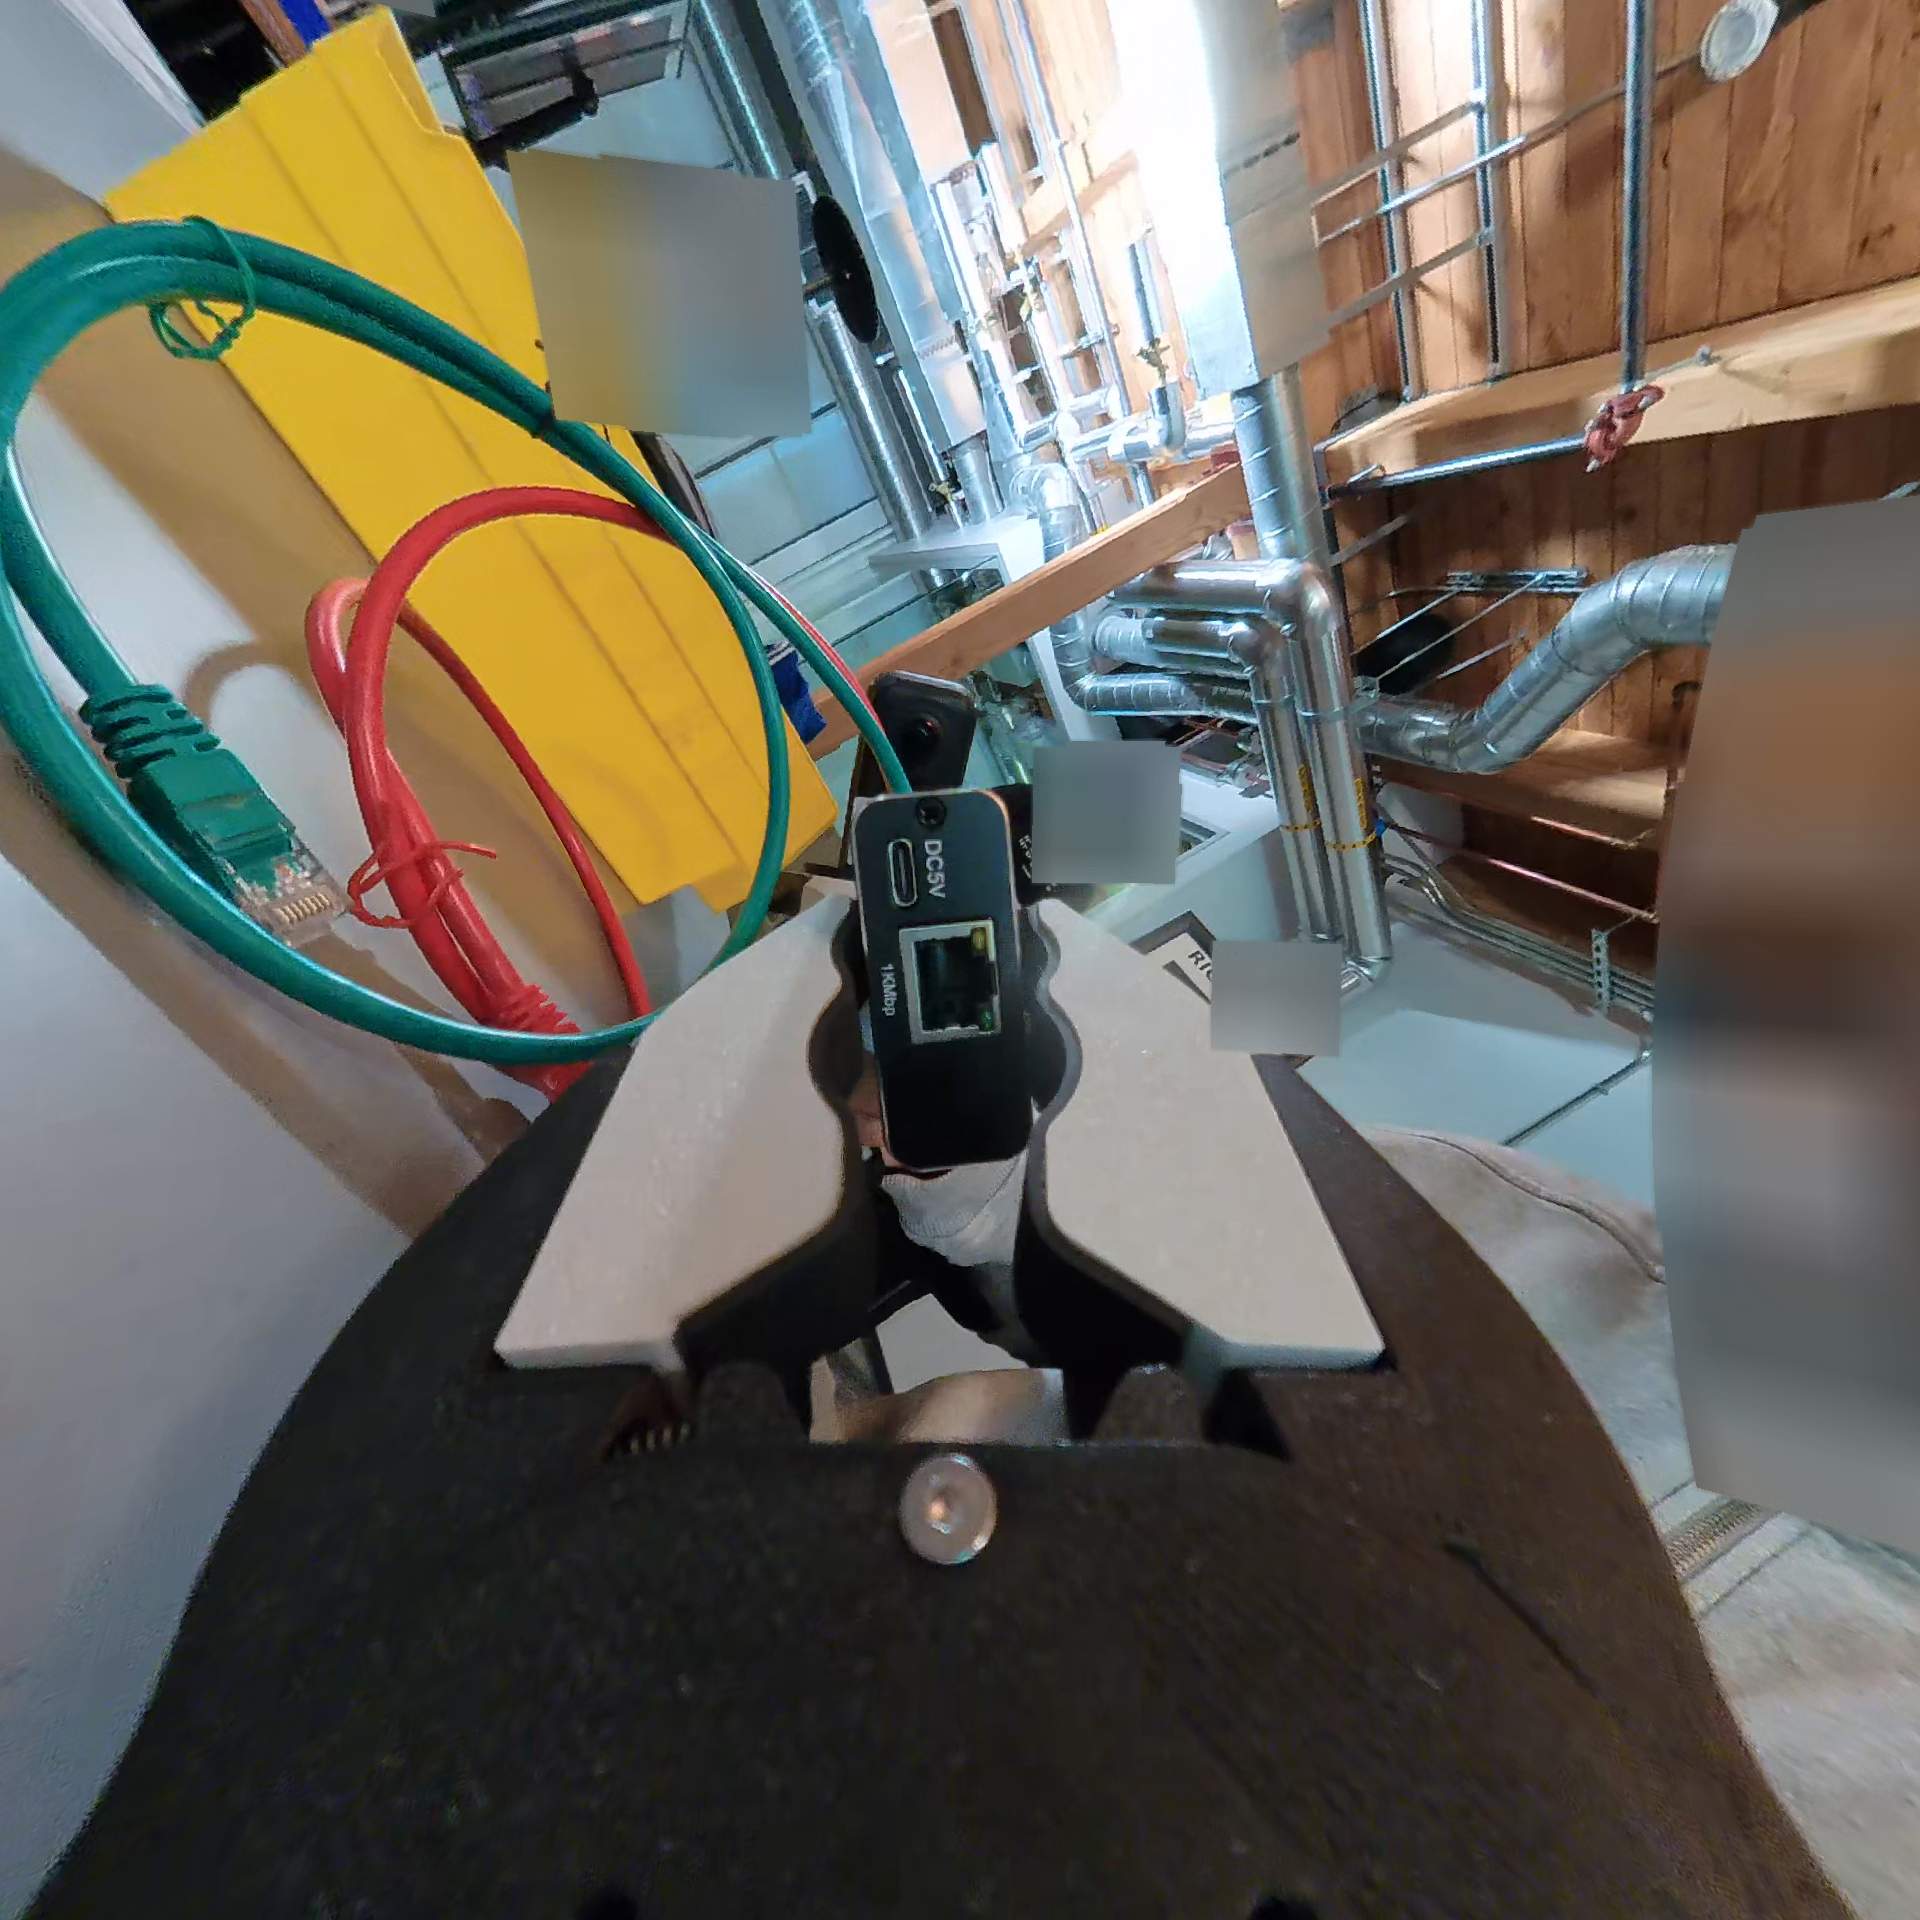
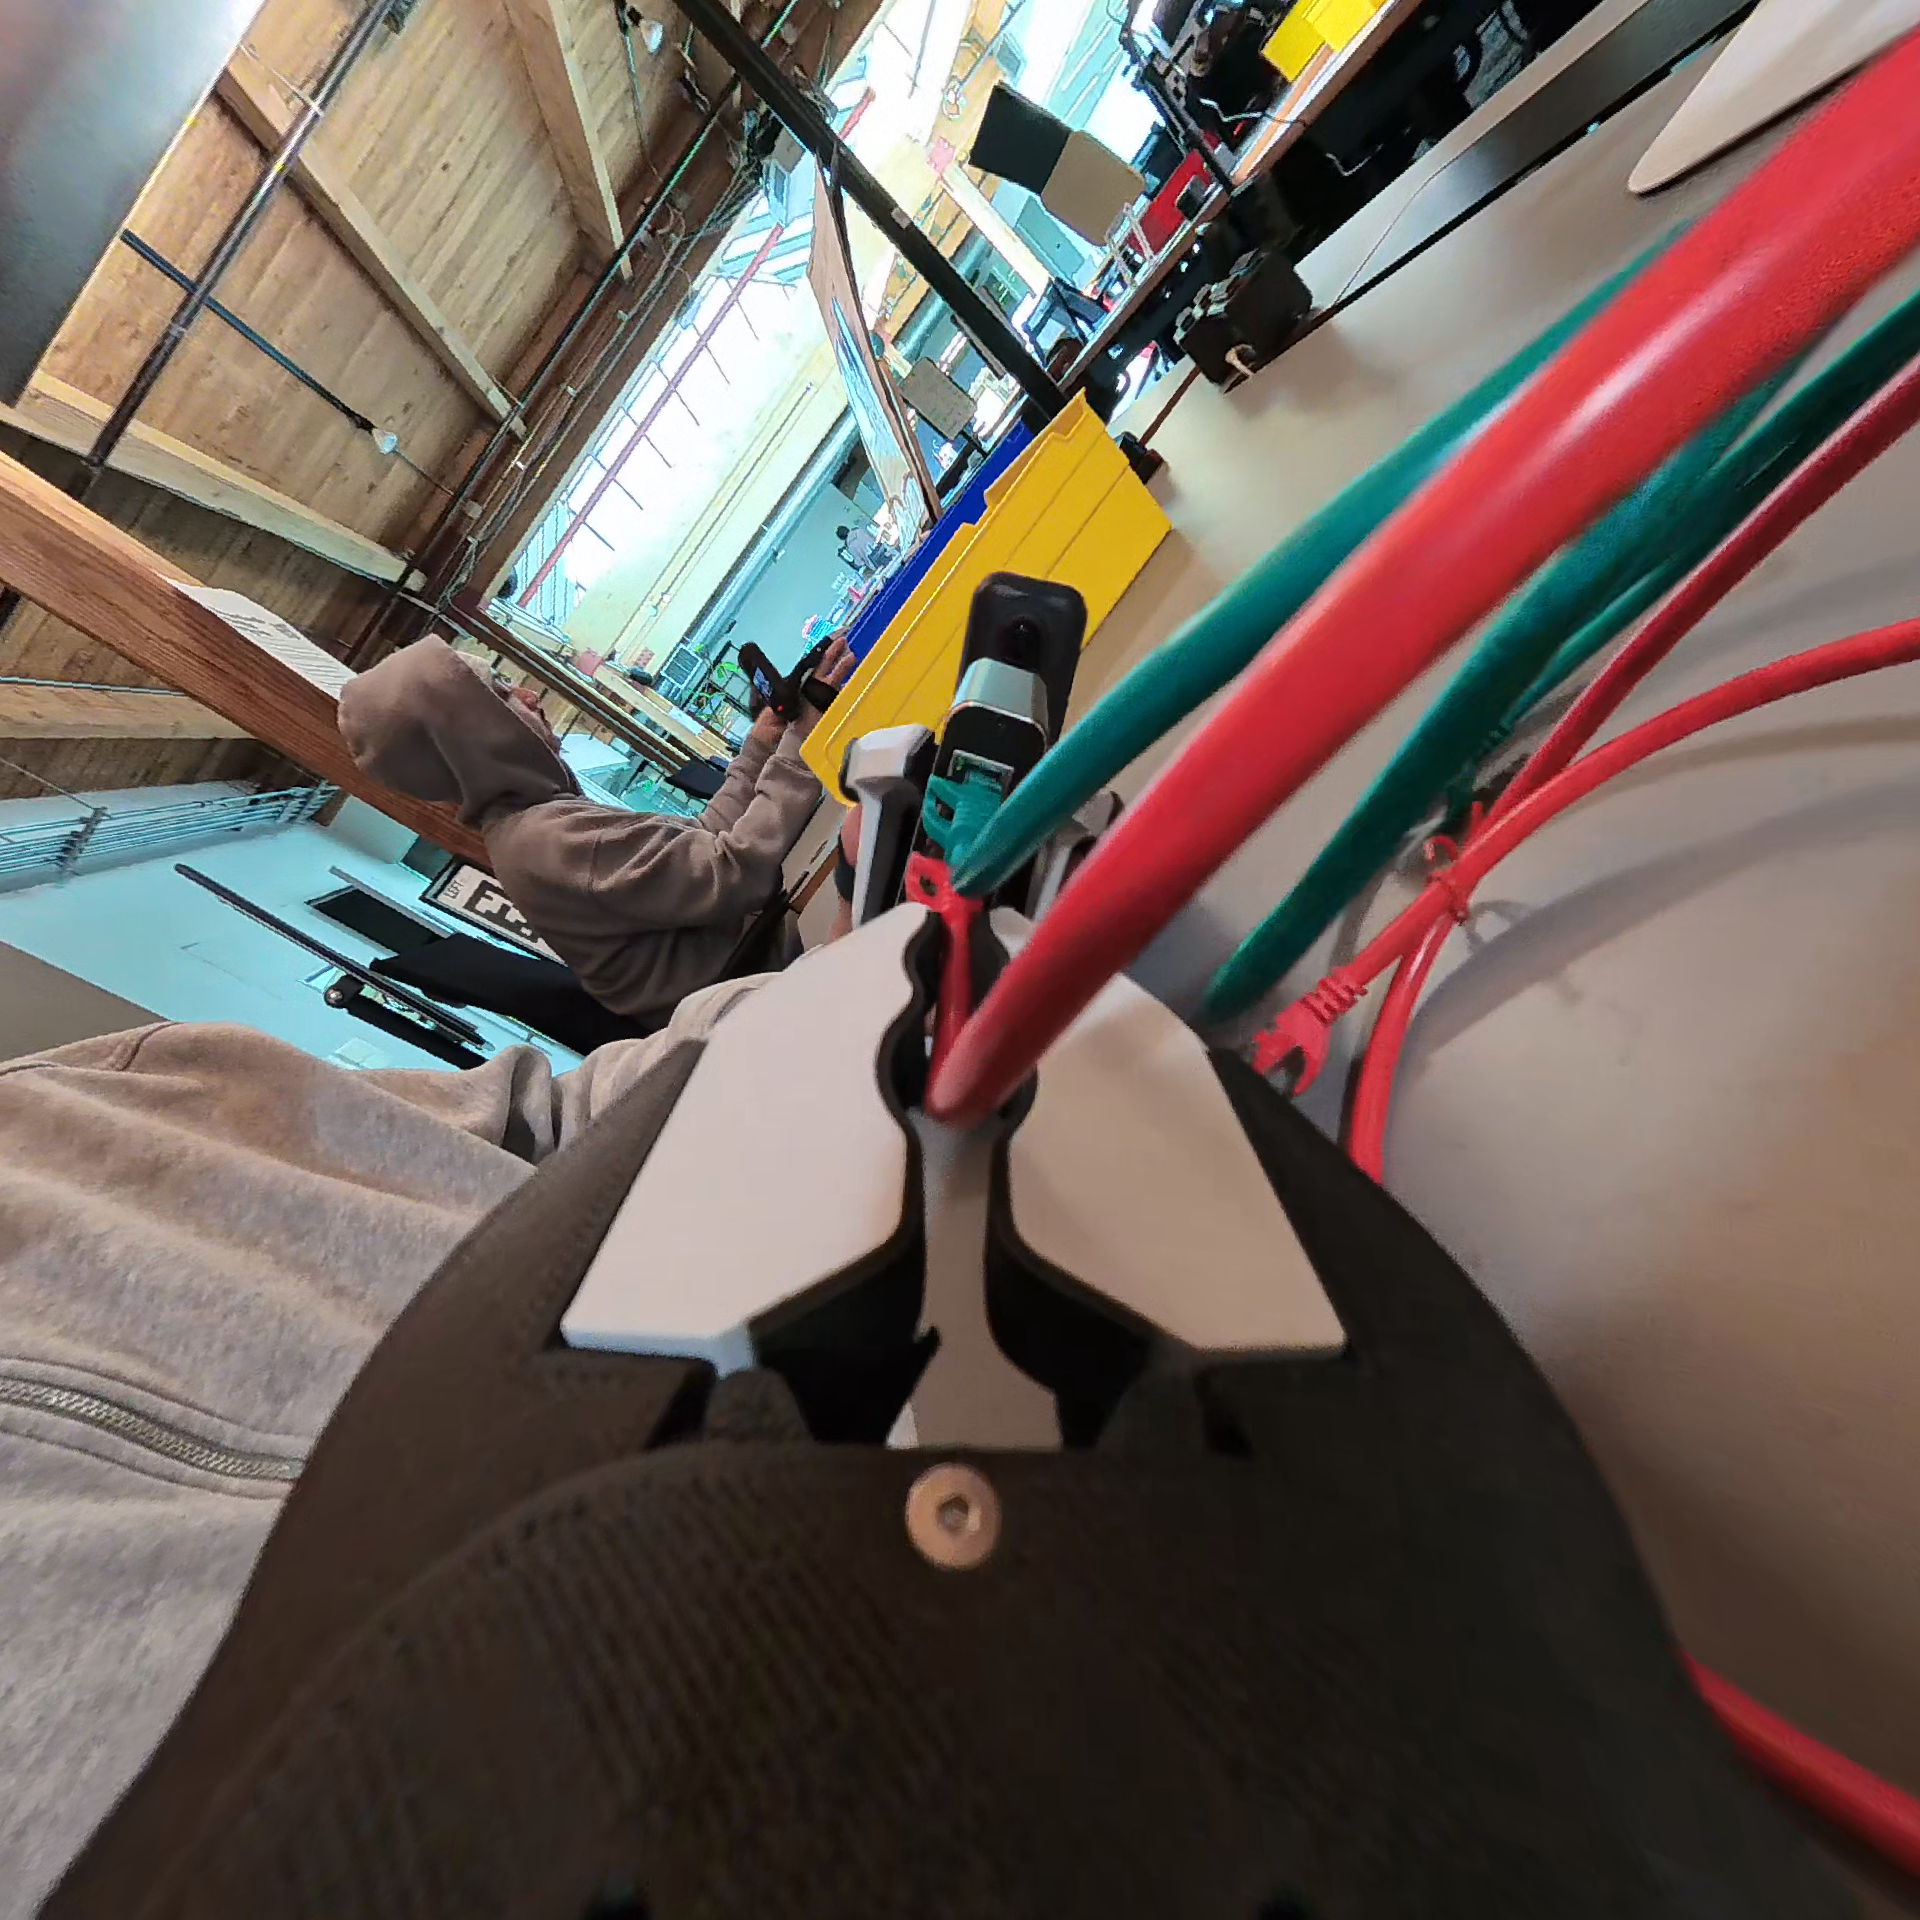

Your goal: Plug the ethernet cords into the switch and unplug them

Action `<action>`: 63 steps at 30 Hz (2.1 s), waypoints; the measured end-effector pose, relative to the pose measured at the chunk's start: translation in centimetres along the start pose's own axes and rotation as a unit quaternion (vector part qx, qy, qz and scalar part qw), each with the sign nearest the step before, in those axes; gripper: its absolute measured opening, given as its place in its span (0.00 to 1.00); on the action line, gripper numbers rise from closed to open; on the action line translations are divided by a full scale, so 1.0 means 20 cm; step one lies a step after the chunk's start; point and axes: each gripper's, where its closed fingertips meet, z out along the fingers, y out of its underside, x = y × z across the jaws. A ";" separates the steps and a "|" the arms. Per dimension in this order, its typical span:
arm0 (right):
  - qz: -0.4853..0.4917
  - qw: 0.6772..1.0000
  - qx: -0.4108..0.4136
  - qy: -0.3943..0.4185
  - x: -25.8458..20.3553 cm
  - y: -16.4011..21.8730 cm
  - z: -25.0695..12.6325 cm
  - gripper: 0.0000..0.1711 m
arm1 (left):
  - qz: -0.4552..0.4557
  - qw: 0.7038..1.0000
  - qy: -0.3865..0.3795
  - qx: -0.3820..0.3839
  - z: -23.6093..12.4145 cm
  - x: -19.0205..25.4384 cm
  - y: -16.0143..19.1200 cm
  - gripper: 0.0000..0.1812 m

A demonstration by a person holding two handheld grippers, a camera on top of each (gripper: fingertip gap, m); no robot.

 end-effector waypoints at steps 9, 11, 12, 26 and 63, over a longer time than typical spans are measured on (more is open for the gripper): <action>0.009 1.000 0.009 -0.006 0.01 -0.02 -0.02 0.03 | -0.022 0.999 0.019 -0.040 0.02 0.01 0.06 0.17; 0.014 1.000 0.015 -0.007 0.01 -0.03 -0.04 0.03 | -0.019 0.998 0.013 -0.058 0.03 0.01 0.09 0.18; 0.016 1.000 0.016 -0.007 0.02 -0.03 -0.04 0.03 | -0.012 0.998 0.007 -0.062 0.04 0.00 0.10 0.18; -0.006 1.000 -0.001 -0.002 0.00 0.00 -0.03 0.03 | -0.011 0.997 -0.013 -0.078 0.03 -0.02 0.12 0.14; -0.002 1.000 -0.029 0.003 0.02 0.03 0.01 0.05 | -0.006 0.999 -0.023 -0.048 0.00 -0.03 0.06 0.14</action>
